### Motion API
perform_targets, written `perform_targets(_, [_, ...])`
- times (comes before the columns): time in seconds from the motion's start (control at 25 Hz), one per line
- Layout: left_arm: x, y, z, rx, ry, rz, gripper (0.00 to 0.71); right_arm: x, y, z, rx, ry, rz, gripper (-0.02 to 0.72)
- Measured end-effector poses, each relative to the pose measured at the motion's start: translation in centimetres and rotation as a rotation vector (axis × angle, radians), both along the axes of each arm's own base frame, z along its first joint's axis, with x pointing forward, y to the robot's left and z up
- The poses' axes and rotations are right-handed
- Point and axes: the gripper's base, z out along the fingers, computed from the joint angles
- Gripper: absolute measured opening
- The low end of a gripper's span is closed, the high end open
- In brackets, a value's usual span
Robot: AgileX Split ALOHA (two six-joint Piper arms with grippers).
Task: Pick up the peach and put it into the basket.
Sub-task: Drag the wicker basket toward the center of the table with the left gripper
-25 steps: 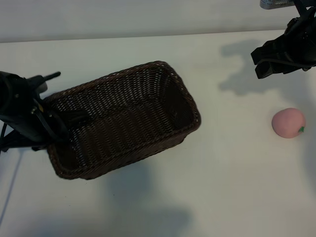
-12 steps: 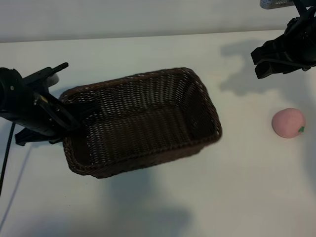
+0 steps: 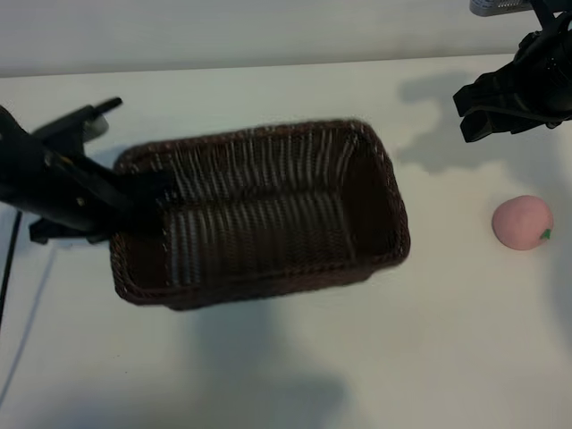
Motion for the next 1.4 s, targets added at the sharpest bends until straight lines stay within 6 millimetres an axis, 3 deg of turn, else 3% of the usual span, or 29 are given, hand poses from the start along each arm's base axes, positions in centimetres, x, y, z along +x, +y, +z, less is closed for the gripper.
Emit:
perform_targets(0.2, [1.8, 0.5, 2.2, -0.023, -0.061, -0.039, 0.173, 0.0, 0.1, 0.0, 0.008, 0.001, -0.002, 0.533])
perform_targets(0.72, [8.0, -0.8, 1.6, -0.043, -0.022, -0.100, 0.173, 0.0, 0.1, 0.0, 0.010, 0.000, -0.003, 0.533])
perform_targets(0.88, [9.9, -2.4, 1.6, -0.038, -0.036, -0.150, 0.173, 0.0, 0.1, 0.0, 0.010, 0.000, -0.003, 0.533])
perform_targets(1.12, [12.2, -5.1, 0.3, -0.042, -0.027, -0.209, 0.173, 0.0, 0.1, 0.0, 0.010, 0.000, -0.003, 0.533])
perform_targets(1.4, [13.6, -6.3, -2.0, -0.045, 0.013, -0.217, 0.173, 0.0, 0.1, 0.0, 0.010, 0.000, -0.003, 0.533])
